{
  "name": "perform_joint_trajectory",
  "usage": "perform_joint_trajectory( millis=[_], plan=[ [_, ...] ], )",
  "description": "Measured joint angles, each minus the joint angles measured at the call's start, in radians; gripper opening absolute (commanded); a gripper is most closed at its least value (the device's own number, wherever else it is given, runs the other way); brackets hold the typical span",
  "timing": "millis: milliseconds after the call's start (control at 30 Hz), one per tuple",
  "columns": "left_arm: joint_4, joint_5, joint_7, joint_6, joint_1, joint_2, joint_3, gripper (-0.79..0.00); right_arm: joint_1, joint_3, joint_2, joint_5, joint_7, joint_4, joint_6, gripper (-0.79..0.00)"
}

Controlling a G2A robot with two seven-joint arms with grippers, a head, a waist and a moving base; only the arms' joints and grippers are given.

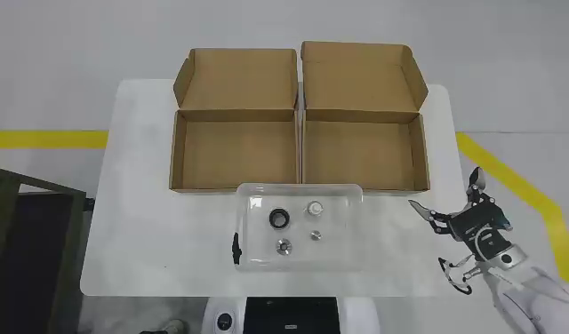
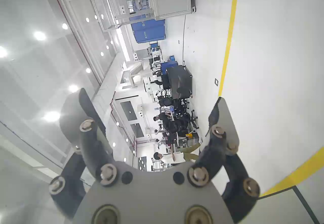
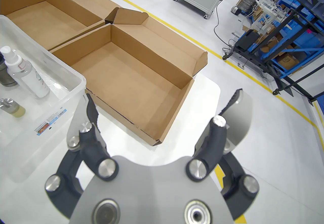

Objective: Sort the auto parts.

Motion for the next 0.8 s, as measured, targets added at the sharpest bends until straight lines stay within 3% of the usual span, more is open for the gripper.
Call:
perform_joint_trajectory(
  millis=[567,800],
  plan=[
    [0.000,0.000,0.000,0.000,0.000,0.000,0.000,0.000,0.013,-0.007,0.000,0.004,0.009,0.006,-0.006,0.000],
    [0.000,0.000,0.000,0.000,0.000,0.000,0.000,0.000,0.117,-0.082,0.008,0.034,0.092,0.022,-0.122,0.000]
  ],
)
